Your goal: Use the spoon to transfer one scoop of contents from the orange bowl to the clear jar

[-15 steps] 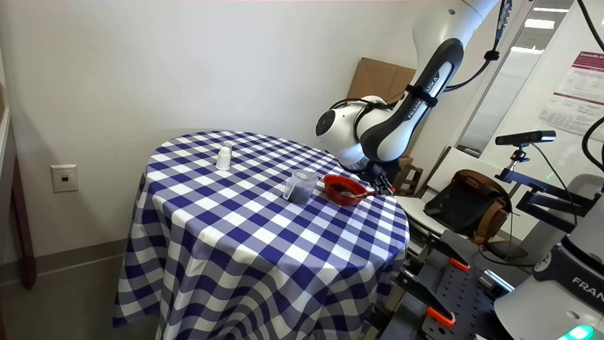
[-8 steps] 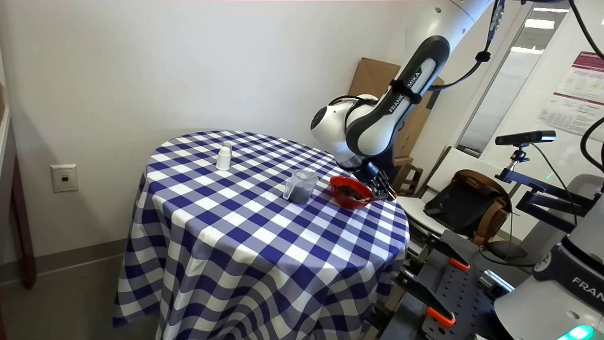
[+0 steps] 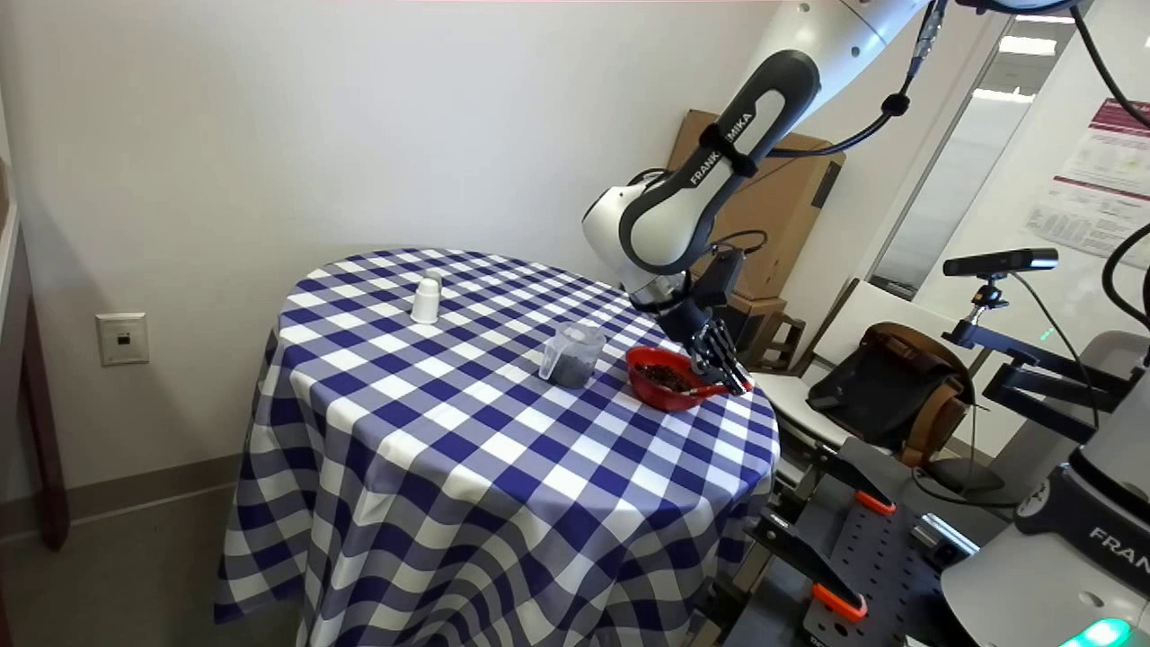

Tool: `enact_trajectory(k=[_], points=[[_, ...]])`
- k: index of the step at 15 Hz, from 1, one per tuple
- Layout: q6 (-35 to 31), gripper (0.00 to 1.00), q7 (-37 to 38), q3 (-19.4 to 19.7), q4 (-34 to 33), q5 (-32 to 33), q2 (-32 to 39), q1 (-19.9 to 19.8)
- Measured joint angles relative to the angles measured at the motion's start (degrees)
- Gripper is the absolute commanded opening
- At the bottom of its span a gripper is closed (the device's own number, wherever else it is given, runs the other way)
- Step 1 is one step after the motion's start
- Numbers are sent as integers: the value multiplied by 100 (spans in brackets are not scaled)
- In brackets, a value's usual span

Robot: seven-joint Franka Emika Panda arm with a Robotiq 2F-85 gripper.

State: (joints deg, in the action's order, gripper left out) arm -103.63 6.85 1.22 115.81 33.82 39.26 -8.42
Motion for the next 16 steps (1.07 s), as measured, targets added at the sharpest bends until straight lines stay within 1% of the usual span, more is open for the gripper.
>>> enact_trajectory(k=[7,16], points=[[256,7,-202,154,-515,-1241,208,6],[676,7,-310,250,-961,-2291,436,-35]])
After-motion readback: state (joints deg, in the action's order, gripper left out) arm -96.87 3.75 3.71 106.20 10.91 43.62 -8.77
